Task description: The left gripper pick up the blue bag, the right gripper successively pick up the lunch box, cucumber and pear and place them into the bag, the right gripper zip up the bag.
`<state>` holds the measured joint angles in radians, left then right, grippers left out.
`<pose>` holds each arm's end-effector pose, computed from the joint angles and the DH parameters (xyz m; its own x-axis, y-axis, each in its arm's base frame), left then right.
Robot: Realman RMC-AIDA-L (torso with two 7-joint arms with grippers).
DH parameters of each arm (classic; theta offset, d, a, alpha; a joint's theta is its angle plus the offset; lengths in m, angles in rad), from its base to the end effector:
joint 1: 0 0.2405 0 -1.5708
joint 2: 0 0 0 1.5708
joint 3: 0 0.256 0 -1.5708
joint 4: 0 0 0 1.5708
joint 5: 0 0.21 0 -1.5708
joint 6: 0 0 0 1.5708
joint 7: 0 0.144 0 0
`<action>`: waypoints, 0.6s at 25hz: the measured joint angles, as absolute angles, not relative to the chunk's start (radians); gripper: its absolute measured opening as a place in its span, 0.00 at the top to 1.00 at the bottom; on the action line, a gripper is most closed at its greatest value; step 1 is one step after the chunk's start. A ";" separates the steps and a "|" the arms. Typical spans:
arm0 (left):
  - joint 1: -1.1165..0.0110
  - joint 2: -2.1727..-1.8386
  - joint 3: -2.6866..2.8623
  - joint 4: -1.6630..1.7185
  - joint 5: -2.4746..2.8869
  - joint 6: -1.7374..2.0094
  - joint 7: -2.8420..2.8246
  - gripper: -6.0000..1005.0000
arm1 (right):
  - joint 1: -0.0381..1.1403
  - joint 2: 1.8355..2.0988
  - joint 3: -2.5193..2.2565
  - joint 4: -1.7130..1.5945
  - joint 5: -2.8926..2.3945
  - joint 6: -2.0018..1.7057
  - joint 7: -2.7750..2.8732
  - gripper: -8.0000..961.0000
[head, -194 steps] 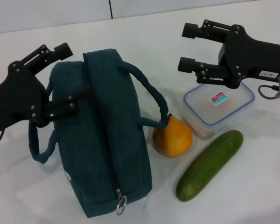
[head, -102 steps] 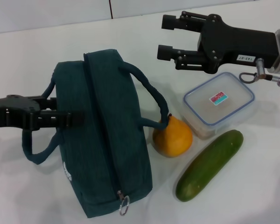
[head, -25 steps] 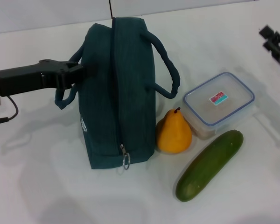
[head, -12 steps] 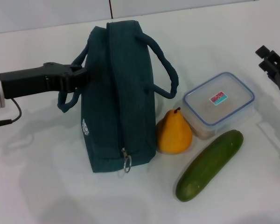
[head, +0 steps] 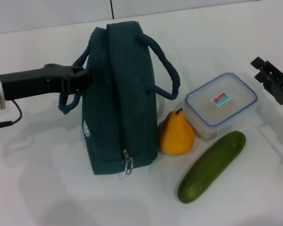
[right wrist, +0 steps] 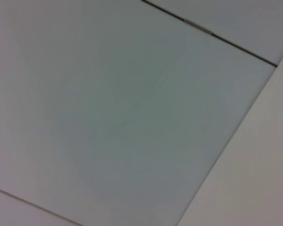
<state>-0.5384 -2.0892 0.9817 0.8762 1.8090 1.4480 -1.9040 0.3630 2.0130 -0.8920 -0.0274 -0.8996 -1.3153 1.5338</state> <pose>-0.2011 0.3584 0.0023 0.6543 0.5449 0.5243 0.6337 -0.7735 0.0131 0.3617 0.2884 0.0028 -0.2599 -0.3415 -0.9032 -0.9401 -0.1242 0.3174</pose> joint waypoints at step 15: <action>-0.537 -2.089 0.982 0.860 1.811 1.448 -1.894 0.95 | 0.389 2.020 -0.973 -0.033 -0.900 -1.288 1.627 0.36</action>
